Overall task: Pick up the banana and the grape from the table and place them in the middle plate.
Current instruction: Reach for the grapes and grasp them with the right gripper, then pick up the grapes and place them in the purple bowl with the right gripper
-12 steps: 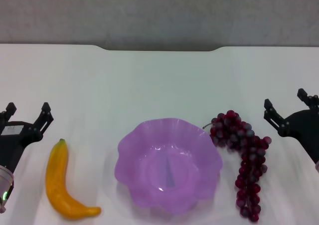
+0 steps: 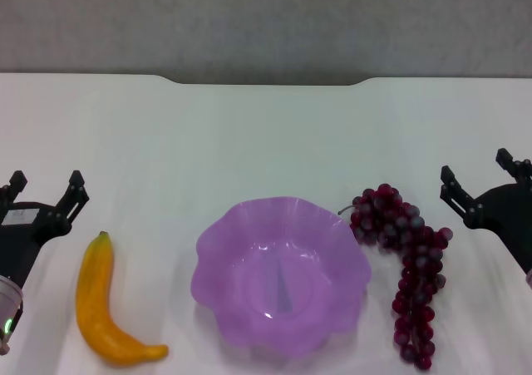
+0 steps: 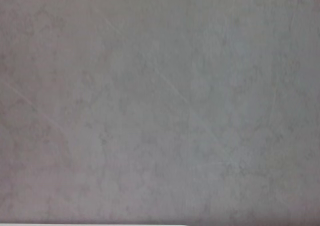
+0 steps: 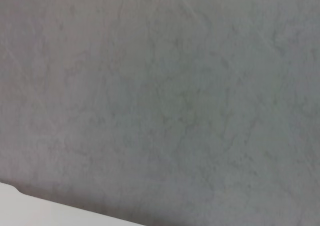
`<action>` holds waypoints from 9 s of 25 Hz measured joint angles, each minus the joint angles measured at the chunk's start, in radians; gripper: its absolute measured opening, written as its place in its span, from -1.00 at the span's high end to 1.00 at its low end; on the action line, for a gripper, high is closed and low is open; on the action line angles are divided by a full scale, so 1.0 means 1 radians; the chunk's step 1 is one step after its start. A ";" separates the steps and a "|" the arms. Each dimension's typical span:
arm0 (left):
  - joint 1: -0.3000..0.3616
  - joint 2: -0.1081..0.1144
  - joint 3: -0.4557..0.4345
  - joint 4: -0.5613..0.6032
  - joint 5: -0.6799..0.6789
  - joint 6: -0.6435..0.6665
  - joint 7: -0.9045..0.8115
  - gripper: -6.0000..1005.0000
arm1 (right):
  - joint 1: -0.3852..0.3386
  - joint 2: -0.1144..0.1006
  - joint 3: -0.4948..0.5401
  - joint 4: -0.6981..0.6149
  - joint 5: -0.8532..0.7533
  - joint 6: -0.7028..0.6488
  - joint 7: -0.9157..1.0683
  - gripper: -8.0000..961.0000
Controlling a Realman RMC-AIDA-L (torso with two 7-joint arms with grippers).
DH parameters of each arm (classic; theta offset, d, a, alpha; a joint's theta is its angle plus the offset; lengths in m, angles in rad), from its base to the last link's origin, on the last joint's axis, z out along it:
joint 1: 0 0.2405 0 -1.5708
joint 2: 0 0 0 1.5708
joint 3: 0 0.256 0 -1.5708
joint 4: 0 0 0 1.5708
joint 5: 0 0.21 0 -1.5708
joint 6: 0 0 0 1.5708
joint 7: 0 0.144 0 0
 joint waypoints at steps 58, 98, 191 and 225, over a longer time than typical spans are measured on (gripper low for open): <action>0.003 -0.002 0.001 0.019 0.000 0.000 -0.006 -0.78 | 0.120 -0.014 0.759 0.474 -0.050 1.594 -0.312 -0.69; 0.009 -0.001 -0.004 0.021 0.000 0.000 -0.007 -0.78 | 0.099 -0.011 0.602 0.424 -0.050 1.370 -0.353 -0.01; 0.000 -0.001 -0.005 0.021 -0.001 -0.006 -0.008 -0.77 | -0.074 -0.009 0.099 0.725 -0.287 0.599 -0.342 0.87; -0.003 -0.002 -0.008 0.021 -0.001 -0.015 -0.008 -0.77 | -0.012 -0.005 0.023 0.490 -0.296 0.506 -0.151 0.58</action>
